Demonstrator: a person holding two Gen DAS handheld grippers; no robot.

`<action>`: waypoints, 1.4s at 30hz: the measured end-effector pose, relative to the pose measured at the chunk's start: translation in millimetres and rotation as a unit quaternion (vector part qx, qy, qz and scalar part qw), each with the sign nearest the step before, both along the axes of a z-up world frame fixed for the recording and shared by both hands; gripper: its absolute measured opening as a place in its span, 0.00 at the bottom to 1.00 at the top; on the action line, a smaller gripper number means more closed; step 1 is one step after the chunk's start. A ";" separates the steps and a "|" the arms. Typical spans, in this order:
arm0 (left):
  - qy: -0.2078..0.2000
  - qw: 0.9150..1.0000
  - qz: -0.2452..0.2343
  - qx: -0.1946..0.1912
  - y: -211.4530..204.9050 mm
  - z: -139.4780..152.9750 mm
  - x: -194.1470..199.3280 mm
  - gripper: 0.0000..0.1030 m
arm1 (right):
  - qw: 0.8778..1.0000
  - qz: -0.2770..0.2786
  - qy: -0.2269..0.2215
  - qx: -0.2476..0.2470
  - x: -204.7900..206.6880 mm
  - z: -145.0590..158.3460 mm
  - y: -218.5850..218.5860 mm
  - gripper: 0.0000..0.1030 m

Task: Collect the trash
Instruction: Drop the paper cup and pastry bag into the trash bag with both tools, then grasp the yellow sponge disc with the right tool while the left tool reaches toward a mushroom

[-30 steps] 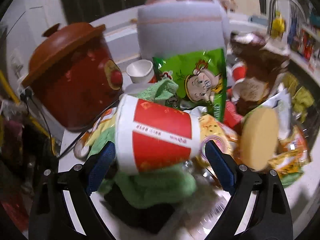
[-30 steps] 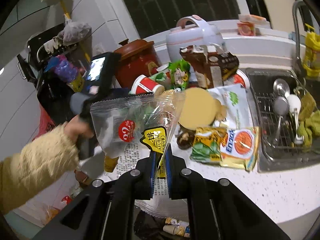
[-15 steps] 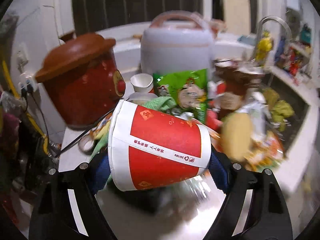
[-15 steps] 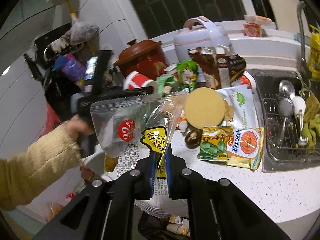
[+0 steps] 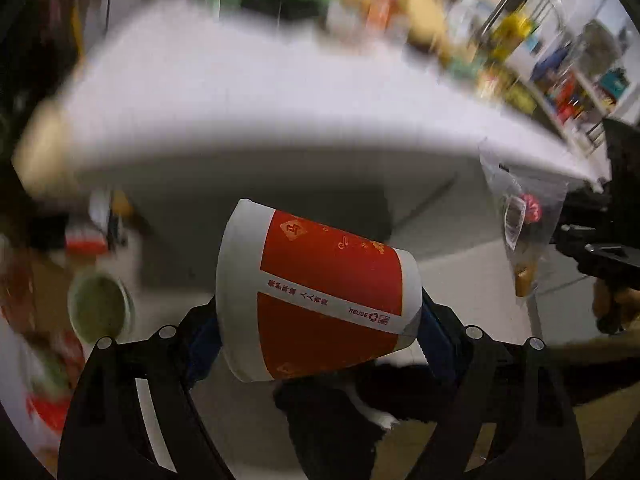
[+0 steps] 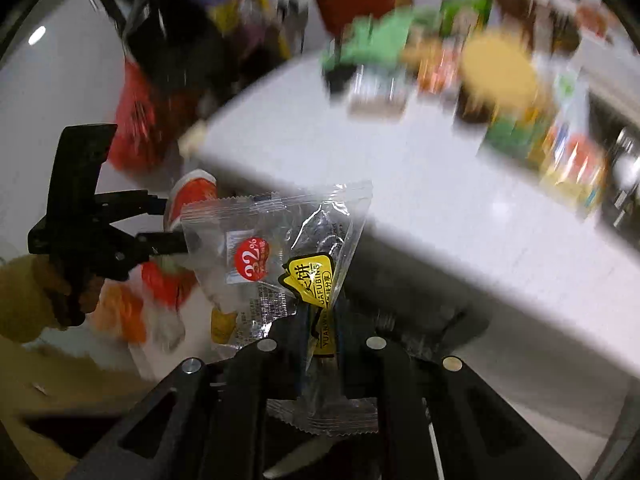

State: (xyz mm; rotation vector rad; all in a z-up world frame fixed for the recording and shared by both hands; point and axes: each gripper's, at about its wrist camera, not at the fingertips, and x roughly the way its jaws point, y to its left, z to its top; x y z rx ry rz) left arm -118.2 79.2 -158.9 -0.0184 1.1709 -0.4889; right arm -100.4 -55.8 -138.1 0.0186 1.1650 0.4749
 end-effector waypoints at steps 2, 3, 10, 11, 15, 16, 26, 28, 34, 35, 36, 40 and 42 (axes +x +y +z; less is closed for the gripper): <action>0.045 0.999 0.004 0.008 -6.8 -55.3 -4.1 0.78 | 0.999 -0.012 0.036 -0.005 -5.3 -42.0 0.6 0.12; 0.069 0.998 0.006 0.012 -11.1 -82.9 -3.4 0.78 | 0.998 -0.022 0.054 -0.008 -6.8 -66.6 -0.6 0.12; 0.152 0.985 0.006 0.081 -39.1 -223.4 13.0 0.78 | 0.989 -0.071 0.118 -0.058 -0.2 -195.7 -6.4 0.19; 0.168 0.981 0.007 0.092 -41.8 -240.1 18.5 0.78 | 0.987 -0.073 0.129 -0.068 1.2 -213.9 -5.7 0.23; 0.205 0.972 0.027 0.116 -38.2 -277.4 31.3 0.79 | 0.980 -0.069 0.140 -0.127 4.8 -261.4 -2.8 0.52; 0.208 0.971 0.031 0.116 -36.3 -282.5 32.4 0.79 | 0.979 -0.071 0.143 -0.128 6.6 -265.8 -3.6 0.55; 0.216 0.970 0.066 0.088 -19.4 -279.3 36.6 0.79 | 0.973 -0.101 0.155 -0.135 15.9 -267.4 -15.3 0.78; 0.214 0.971 0.067 0.079 -18.6 -271.0 35.2 0.79 | 0.975 -0.108 0.152 -0.118 15.1 -253.8 -17.0 0.75; 0.166 0.985 0.042 0.034 -20.1 -189.7 22.7 0.79 | 0.994 -0.065 0.064 -0.062 8.6 -135.2 -6.4 0.75; 0.150 0.988 0.037 0.025 -19.2 -166.0 18.3 0.79 | 0.997 -0.054 0.035 -0.045 8.8 -99.9 -3.4 0.76; 0.135 0.990 0.034 0.016 -17.5 -144.4 15.2 0.79 | 0.998 -0.045 0.009 -0.030 9.0 -69.6 -1.4 0.77; 0.057 0.997 0.044 0.004 -8.6 -62.2 7.4 0.84 | 0.992 -0.038 -0.119 0.017 20.5 41.0 -1.3 0.92; 0.013 0.998 0.056 0.001 -4.5 -25.7 6.7 0.84 | 0.983 -0.048 -0.177 0.008 33.2 72.7 -5.2 0.95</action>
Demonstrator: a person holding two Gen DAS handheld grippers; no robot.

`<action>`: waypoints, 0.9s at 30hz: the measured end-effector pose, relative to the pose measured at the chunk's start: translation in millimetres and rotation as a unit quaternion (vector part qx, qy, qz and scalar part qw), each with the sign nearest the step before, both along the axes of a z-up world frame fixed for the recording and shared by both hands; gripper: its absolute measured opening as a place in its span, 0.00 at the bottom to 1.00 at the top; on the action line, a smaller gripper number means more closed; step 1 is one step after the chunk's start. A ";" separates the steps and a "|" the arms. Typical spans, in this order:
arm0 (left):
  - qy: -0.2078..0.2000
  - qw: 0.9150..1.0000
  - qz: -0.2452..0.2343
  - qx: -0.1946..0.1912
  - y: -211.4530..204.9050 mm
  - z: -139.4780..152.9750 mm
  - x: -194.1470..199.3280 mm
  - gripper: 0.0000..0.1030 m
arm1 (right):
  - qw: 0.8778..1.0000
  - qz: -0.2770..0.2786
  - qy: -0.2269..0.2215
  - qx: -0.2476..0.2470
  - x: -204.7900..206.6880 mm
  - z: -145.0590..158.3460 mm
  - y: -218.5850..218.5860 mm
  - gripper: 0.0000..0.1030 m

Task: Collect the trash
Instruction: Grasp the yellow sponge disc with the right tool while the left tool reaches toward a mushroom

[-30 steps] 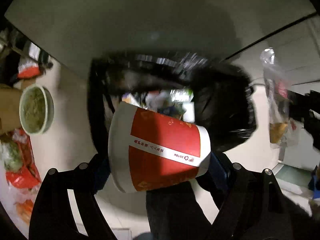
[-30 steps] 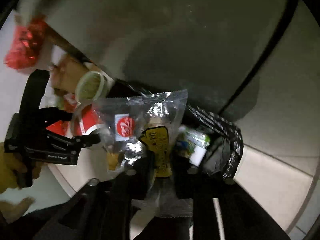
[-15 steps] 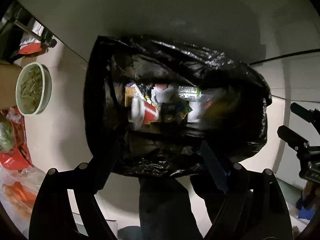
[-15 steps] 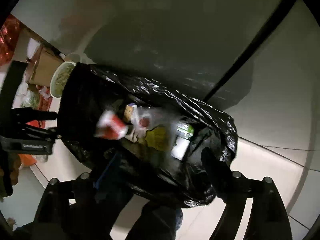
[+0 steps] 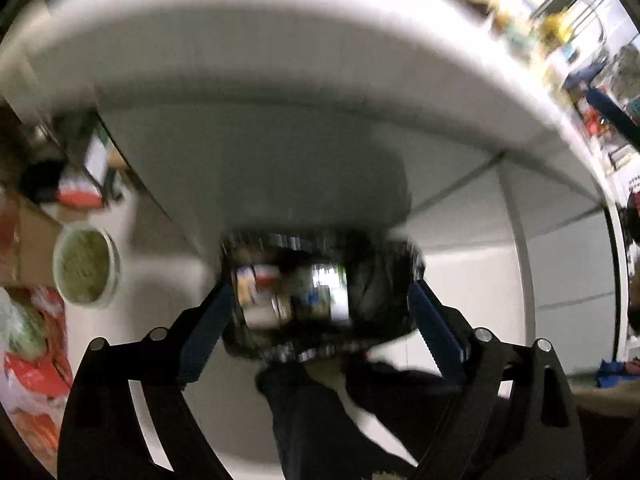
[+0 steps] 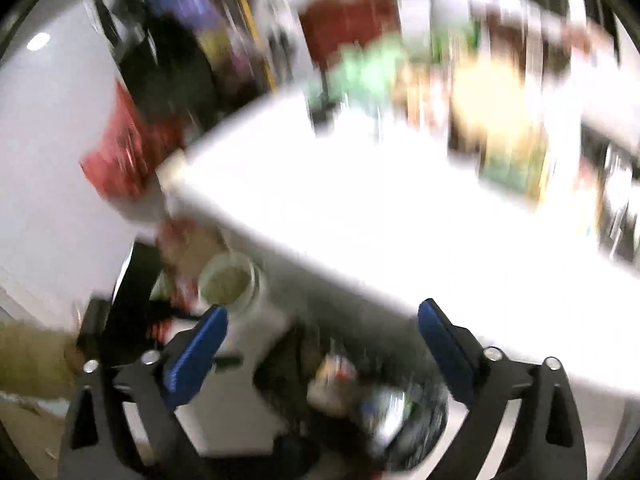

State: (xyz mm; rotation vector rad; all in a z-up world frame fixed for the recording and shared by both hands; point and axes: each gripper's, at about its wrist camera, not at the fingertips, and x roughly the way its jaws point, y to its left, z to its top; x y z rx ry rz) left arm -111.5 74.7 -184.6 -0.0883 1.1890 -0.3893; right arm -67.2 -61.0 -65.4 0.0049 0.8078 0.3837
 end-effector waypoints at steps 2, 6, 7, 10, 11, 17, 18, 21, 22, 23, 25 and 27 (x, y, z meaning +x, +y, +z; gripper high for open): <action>-0.040 0.999 0.019 0.000 2.3 29.9 3.1 0.84 | 0.999 -0.023 -0.047 -0.013 22.9 21.4 -8.1 0.95; -0.083 0.995 0.045 -0.019 0.5 61.9 11.9 0.84 | 0.992 -0.105 -0.071 -0.025 82.1 32.8 -32.0 0.95; -0.087 0.995 0.048 -0.020 -0.4 64.7 13.3 0.84 | 0.990 -0.130 -0.063 -0.009 103.1 31.4 -43.0 0.95; -0.093 0.994 0.051 -0.028 -4.2 72.4 16.7 0.84 | 0.985 -0.169 -0.039 0.006 142.7 20.5 -63.0 0.95; -0.094 0.994 0.050 -0.028 -4.6 74.2 15.5 0.85 | 0.984 -0.176 -0.024 0.007 153.4 13.3 -66.8 0.95; -0.085 0.995 0.054 -0.026 4.1 75.4 7.6 0.84 | 0.979 -0.200 0.041 0.001 191.5 -20.8 -73.9 0.95; -0.082 0.995 0.057 -0.026 4.4 74.2 7.7 0.84 | 0.979 -0.200 0.046 -0.008 196.0 -24.7 -73.2 0.95; -0.076 0.995 0.060 -0.028 5.4 72.8 11.6 0.84 | 0.979 -0.199 0.049 -0.022 198.4 -28.1 -72.8 0.86; -0.078 0.995 0.059 -0.029 4.2 73.9 13.8 0.84 | 0.980 -0.194 0.049 -0.008 195.9 -25.0 -77.1 0.75; -0.081 0.995 0.056 -0.030 2.5 75.6 16.1 0.84 | 0.980 -0.191 0.048 0.007 192.6 -20.5 -79.6 0.74; -0.092 0.994 0.046 -0.035 -5.8 82.8 24.7 0.84 | 0.982 -0.183 0.038 0.030 183.5 -10.0 -85.6 0.53; -0.102 0.993 0.029 -0.042 -19.7 90.1 36.8 0.84 | 0.982 -0.178 0.029 0.055 168.5 4.9 -93.8 0.41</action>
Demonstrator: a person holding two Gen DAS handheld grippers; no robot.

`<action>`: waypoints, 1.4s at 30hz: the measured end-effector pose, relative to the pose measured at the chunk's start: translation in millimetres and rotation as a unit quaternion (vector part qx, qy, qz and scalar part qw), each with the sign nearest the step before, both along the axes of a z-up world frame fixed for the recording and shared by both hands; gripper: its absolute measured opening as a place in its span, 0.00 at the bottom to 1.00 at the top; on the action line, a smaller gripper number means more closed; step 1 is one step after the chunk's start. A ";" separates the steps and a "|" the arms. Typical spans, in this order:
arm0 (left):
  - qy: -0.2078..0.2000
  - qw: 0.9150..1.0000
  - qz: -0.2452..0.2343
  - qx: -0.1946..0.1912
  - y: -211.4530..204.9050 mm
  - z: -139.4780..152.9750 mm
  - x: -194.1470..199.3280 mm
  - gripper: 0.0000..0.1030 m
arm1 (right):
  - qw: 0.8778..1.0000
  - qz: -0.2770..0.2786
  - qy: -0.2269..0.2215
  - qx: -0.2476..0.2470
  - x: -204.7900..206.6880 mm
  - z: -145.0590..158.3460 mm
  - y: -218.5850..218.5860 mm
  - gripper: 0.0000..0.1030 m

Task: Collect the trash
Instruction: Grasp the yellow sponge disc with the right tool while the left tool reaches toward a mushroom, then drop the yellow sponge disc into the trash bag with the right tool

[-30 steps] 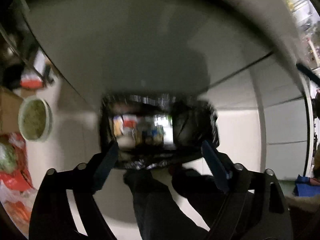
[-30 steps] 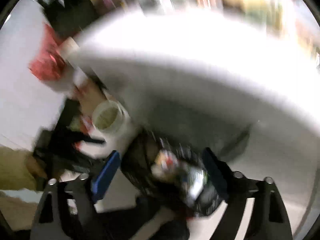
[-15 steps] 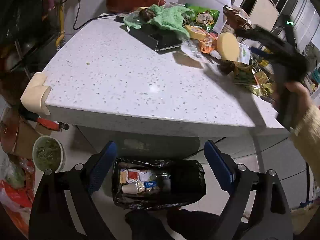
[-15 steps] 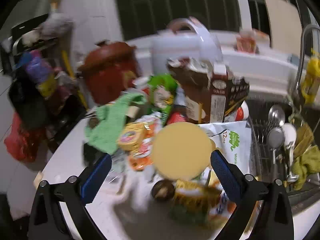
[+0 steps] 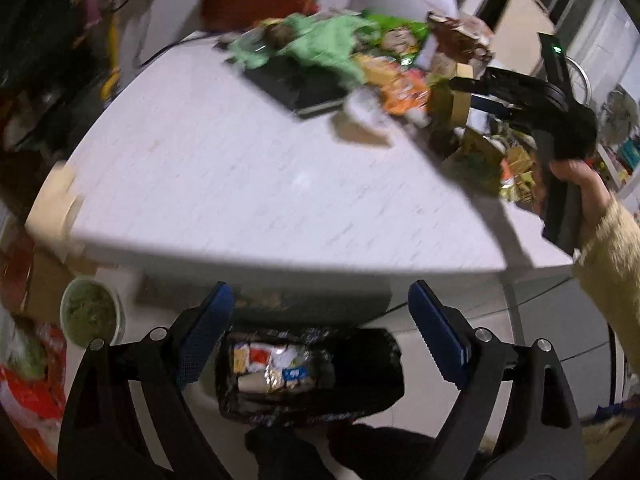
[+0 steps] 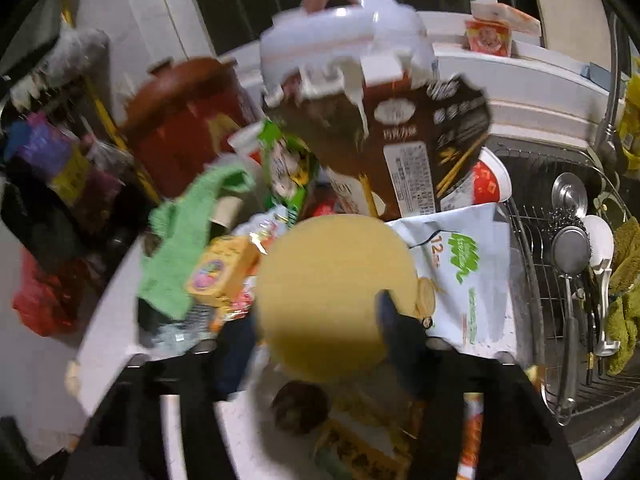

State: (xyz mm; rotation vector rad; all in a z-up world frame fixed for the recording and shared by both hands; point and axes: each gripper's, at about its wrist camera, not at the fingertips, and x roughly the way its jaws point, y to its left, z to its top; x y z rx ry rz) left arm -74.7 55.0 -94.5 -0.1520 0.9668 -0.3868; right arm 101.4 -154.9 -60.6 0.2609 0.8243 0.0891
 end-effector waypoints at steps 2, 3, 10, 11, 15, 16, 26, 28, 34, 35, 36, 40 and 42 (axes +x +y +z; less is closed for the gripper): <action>-0.008 1.000 -0.019 -0.009 -17.4 7.6 12.7 0.84 | 1.000 0.000 -0.018 0.016 -17.9 16.4 -8.9 0.33; -0.014 0.999 -0.031 -0.016 -27.8 11.1 19.3 0.84 | 0.999 -0.002 -0.029 0.025 -26.3 24.0 -12.8 0.32; -0.020 0.995 -0.080 -0.058 -115.5 20.3 89.3 0.84 | 0.995 -0.005 -0.077 0.068 -67.6 60.9 -32.0 0.29; -0.022 0.994 -0.082 -0.064 -123.9 20.7 94.9 0.84 | 0.993 -0.004 -0.085 0.078 -77.1 67.2 -35.7 0.29; -0.035 0.995 -0.077 -0.059 -151.7 19.2 115.1 0.84 | 0.991 -0.003 -0.096 0.093 -100.7 75.8 -42.1 0.29; -0.033 0.995 -0.074 -0.056 -154.8 17.6 118.9 0.82 | 0.991 -0.002 -0.096 0.097 -106.2 75.6 -44.0 0.29; -0.014 0.998 -0.045 -0.047 -170.8 -2.5 135.9 0.64 | 0.990 -0.002 -0.086 0.113 -126.8 66.0 -60.5 0.29; -0.016 0.998 -0.042 -0.054 -171.3 -4.2 134.1 0.52 | 0.990 -0.001 -0.082 0.116 -125.6 63.6 -62.1 0.29; -0.016 0.997 -0.038 -0.069 -168.0 -8.9 136.1 0.37 | 0.989 0.004 -0.078 0.124 -125.7 59.7 -63.2 0.29; -0.017 0.997 -0.040 -0.066 -169.1 -8.4 136.4 0.37 | 0.989 0.004 -0.079 0.125 -126.4 59.6 -63.2 0.29; -0.015 0.997 -0.041 -0.068 -168.1 -8.5 135.6 0.37 | 0.989 0.005 -0.079 0.126 -126.3 59.7 -63.4 0.29; -0.022 0.995 -0.040 -0.087 -151.7 3.7 123.6 0.37 | 0.988 0.009 -0.082 0.129 -126.5 61.7 -63.2 0.29; -0.031 0.993 -0.045 -0.102 -135.9 15.8 114.0 0.37 | 0.988 0.015 -0.084 0.129 -126.9 64.0 -61.1 0.29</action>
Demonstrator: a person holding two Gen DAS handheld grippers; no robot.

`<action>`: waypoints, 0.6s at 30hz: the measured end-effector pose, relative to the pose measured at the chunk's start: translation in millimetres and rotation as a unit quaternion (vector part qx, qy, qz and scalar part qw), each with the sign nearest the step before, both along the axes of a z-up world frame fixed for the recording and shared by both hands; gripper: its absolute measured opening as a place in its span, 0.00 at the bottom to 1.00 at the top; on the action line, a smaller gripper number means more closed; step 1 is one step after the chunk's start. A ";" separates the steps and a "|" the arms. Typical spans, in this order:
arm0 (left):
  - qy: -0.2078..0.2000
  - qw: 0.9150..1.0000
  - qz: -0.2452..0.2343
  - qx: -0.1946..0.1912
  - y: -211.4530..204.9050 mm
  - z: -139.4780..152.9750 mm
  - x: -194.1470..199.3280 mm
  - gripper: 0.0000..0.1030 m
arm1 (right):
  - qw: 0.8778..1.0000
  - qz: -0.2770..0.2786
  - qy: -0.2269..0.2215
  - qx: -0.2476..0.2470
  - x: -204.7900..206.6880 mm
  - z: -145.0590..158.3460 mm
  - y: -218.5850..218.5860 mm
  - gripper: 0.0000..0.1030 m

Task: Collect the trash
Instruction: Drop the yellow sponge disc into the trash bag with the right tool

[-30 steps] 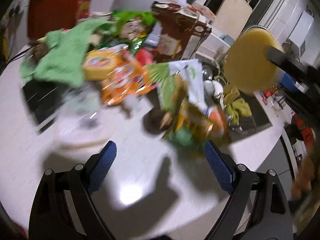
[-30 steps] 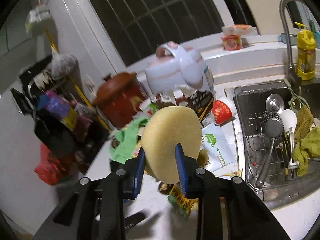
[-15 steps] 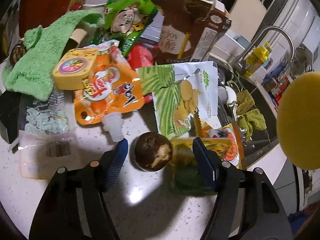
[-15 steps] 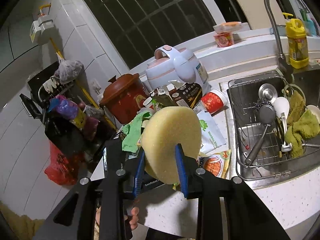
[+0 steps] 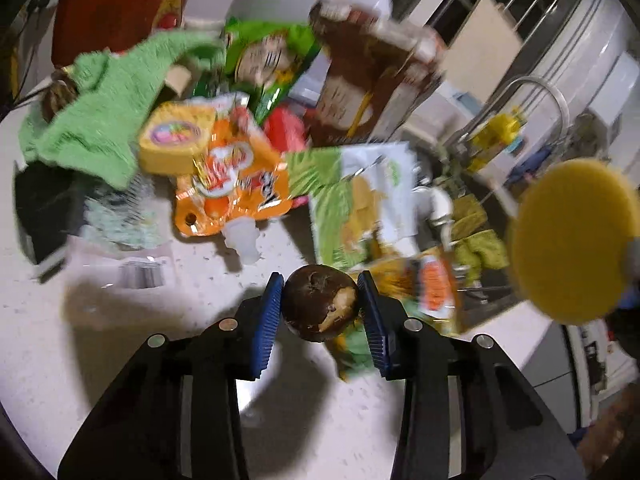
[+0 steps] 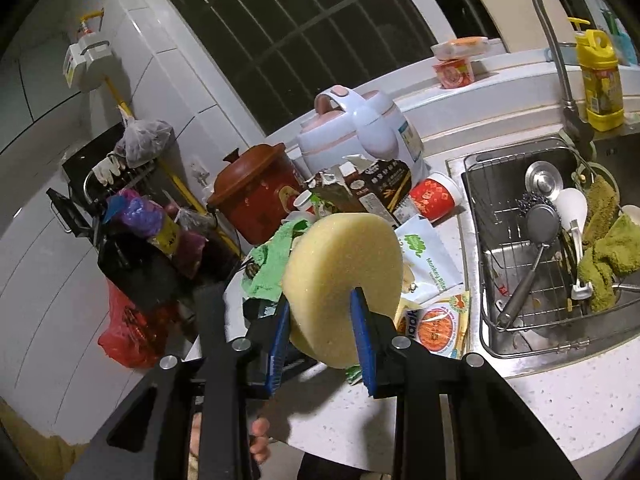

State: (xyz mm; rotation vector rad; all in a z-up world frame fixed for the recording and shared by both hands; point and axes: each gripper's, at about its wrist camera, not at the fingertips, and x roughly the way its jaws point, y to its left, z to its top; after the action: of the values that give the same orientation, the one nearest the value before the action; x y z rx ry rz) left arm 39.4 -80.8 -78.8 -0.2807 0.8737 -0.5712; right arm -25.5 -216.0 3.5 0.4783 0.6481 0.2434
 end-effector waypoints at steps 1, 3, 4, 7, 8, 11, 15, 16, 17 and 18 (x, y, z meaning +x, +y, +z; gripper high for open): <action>-0.014 1.000 -0.007 -0.002 9.5 12.5 -10.6 0.37 | 1.000 0.006 0.000 0.001 -0.8 1.2 2.2 0.29; -0.036 0.999 -0.020 0.002 26.2 30.2 -30.0 0.37 | 1.000 0.021 -0.001 0.003 -4.2 3.4 8.2 0.29; -0.042 0.999 -0.025 0.007 31.3 35.4 -38.2 0.37 | 0.999 0.034 -0.001 0.002 -7.2 4.4 13.3 0.29; -0.037 0.998 -0.045 0.020 59.5 44.0 -72.7 0.37 | 0.996 0.084 0.015 0.006 -16.9 1.2 31.9 0.29; -0.029 0.998 -0.050 0.028 67.8 42.9 -84.4 0.37 | 0.994 0.108 0.027 0.009 -22.0 -2.6 40.8 0.29; 0.014 0.996 -0.064 0.063 90.1 22.7 -124.2 0.37 | 0.980 0.183 0.078 -0.002 -38.2 -21.3 73.3 0.29; 0.110 0.988 -0.059 0.094 113.6 -46.4 -154.0 0.37 | 0.955 0.249 0.164 -0.002 -55.2 -70.0 109.8 0.29; 0.125 0.986 -0.057 0.097 116.7 -62.5 -156.9 0.37 | 0.948 0.257 0.186 -0.001 -57.7 -87.6 117.4 0.29; 0.145 0.982 -0.053 0.106 119.6 -87.5 -159.5 0.37 | 0.943 0.262 0.202 -0.005 -59.5 -104.2 124.4 0.29; 0.159 0.980 -0.051 0.110 120.0 -105.7 -159.2 0.37 | 0.937 0.266 0.224 -0.016 -61.1 -128.5 132.5 0.29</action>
State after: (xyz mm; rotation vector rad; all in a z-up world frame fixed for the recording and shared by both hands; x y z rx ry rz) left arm -119.8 39.2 -184.5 -0.1262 1.2572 -0.5269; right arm -86.6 -83.5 -125.1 0.3167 1.2269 0.6459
